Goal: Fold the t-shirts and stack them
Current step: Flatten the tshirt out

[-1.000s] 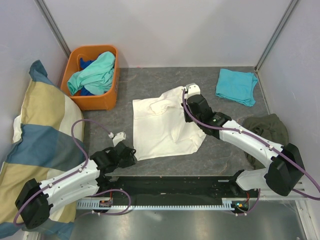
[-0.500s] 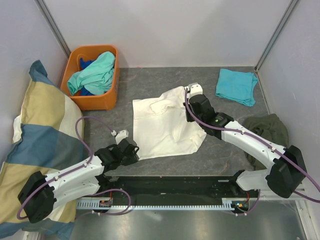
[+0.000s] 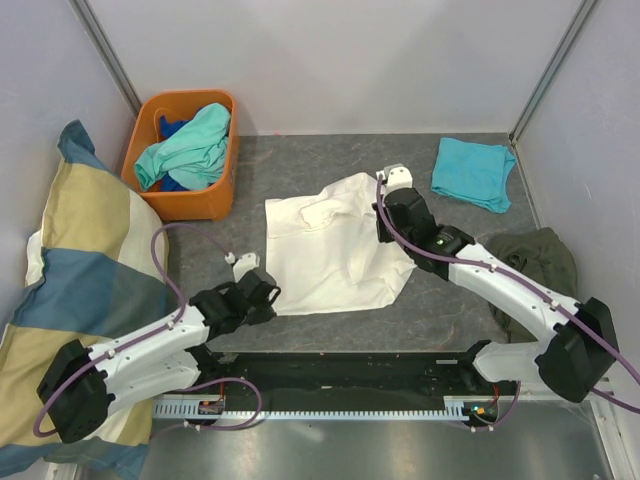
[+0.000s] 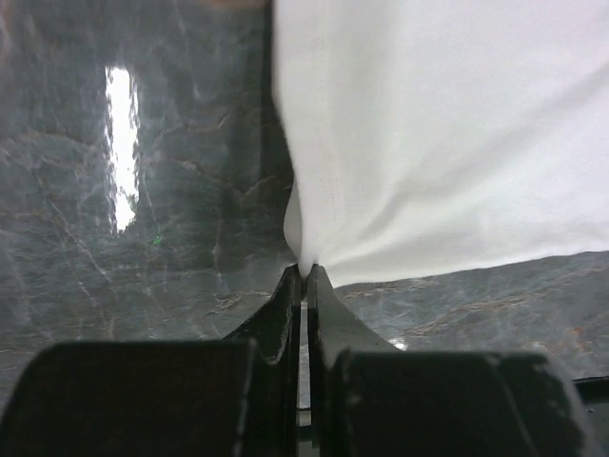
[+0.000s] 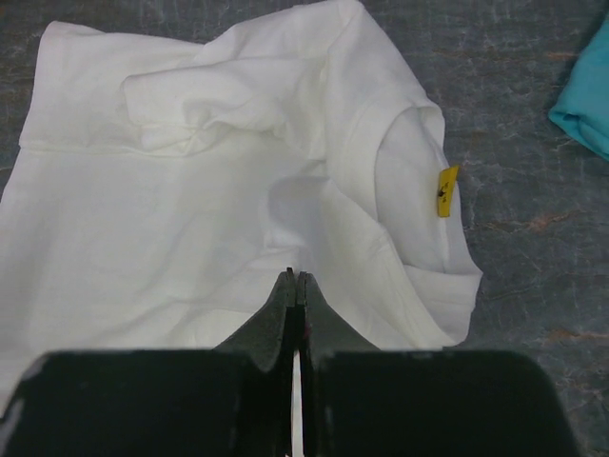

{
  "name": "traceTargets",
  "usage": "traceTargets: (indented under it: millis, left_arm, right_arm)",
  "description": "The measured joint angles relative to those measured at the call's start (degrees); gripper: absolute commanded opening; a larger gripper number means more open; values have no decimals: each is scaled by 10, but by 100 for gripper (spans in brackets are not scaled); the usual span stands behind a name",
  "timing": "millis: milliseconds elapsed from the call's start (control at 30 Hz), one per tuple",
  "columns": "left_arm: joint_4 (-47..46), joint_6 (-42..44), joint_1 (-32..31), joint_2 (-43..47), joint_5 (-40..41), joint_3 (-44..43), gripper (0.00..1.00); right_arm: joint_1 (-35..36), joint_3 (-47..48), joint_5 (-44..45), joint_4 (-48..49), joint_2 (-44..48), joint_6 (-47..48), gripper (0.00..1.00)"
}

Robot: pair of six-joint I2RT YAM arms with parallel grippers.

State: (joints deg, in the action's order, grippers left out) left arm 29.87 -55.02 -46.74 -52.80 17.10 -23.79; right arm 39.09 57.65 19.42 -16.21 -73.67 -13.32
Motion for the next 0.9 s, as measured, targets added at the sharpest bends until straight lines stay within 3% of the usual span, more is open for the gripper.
traceTargets:
  millis: [233, 433, 667, 900]
  left_arm:
    - [52, 135, 12, -48, 58, -271, 2]
    - [65, 264, 76, -80, 62, -472, 2]
    - [134, 346, 93, -82, 39, -638, 2]
    - [175, 367, 93, -24, 5, -694, 2]
  right_arm:
    - [-10, 10, 40, -50, 101, -5, 0]
    - [-10, 86, 59, -124, 175, -6, 0]
    - [-10, 228, 55, -243, 231, -14, 0]
    - [-10, 323, 63, -303, 265, -30, 0]
